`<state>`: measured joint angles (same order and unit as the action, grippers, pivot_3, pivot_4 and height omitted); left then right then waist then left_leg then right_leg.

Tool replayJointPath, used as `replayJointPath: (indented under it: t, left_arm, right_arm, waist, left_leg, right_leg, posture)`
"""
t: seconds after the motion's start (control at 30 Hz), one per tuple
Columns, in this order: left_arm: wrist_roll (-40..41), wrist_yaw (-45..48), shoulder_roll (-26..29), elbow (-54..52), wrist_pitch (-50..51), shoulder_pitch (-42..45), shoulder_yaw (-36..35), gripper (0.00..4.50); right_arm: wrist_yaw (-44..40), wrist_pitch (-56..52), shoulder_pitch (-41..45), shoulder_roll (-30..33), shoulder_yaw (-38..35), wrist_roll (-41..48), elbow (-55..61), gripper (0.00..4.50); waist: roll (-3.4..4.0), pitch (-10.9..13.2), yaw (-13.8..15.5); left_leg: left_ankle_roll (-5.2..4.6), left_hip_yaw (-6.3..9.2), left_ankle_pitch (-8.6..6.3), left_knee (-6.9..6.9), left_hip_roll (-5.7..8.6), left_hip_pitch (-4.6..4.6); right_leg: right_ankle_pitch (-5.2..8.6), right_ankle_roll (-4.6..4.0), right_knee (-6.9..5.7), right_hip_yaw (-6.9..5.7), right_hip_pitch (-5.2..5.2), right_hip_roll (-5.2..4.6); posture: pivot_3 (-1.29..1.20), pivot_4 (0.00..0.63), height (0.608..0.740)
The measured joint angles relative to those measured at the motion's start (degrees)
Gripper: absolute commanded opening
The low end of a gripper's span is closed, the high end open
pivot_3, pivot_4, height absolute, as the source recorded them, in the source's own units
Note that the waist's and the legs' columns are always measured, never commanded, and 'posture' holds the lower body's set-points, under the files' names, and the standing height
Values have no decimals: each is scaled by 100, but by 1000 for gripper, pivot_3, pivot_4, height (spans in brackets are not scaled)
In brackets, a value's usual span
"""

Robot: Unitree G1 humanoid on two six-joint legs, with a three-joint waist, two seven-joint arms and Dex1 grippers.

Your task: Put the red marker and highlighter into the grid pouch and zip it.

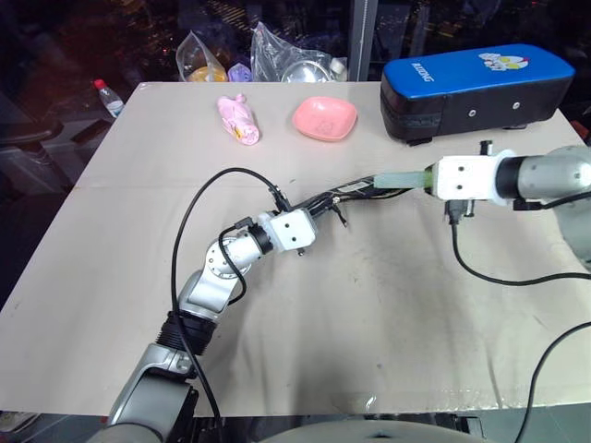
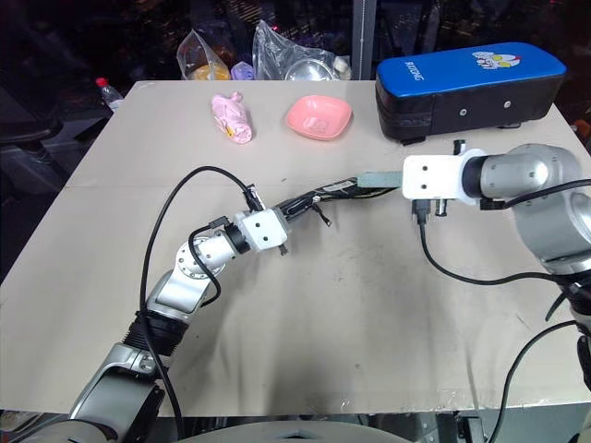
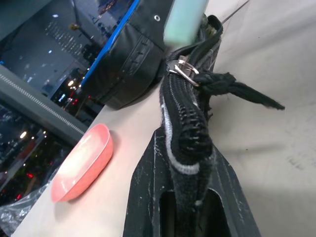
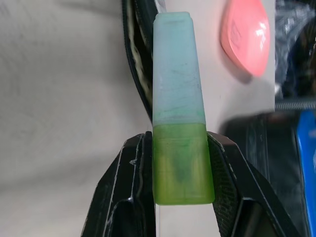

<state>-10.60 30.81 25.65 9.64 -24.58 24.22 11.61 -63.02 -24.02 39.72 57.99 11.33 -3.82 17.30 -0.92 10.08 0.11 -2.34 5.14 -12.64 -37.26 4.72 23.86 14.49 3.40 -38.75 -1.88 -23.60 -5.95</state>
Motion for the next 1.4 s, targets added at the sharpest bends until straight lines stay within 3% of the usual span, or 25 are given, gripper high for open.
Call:
replayJointPath:
  t: [0.17,0.53,0.83,1.13,1.4]
  left_arm:
    - [4,-5,-15,3,6,2,-5,0]
    - [10,20,-48,4,-67,15,10,0]
    - [-7,43,-122,4,-198,196,44,0]
    - [-8,76,-219,4,-199,198,49,0]
    - [116,154,-303,1,-204,232,48,0]
  right_arm:
    - [-209,-950,-449,179,-384,473,626,847]
    - [208,-1139,-365,-83,-117,301,301,847]
    - [418,260,396,-542,769,-621,-425,847]
    - [397,2299,590,-789,1043,-1143,-990,847]
    - [566,2970,646,-1219,1041,-1364,-1493,847]
  waist:
    - [0,0,28]
    - [1,0,62]
    - [0,0,53]
    - [0,0,56]
    - [0,0,52]
  left_leg:
    - [-19,-1,-11,-7,-1,0]
    - [-5,-4,-3,-7,-1,0]
    - [2,-5,1,-6,0,-1]
    - [2,-6,2,-7,3,-1]
    - [3,-6,2,-7,3,-2]
  right_leg:
    - [0,0,-1,0,2,-3]
    - [0,0,-1,2,1,-3]
    - [0,1,-2,0,0,7]
    - [-1,1,-4,0,0,16]
    - [-1,1,-6,3,-1,16]
  posture:
    - [0,150,734]
    - [0,150,734]
    - [0,150,734]
    - [0,150,734]
    - [0,150,734]
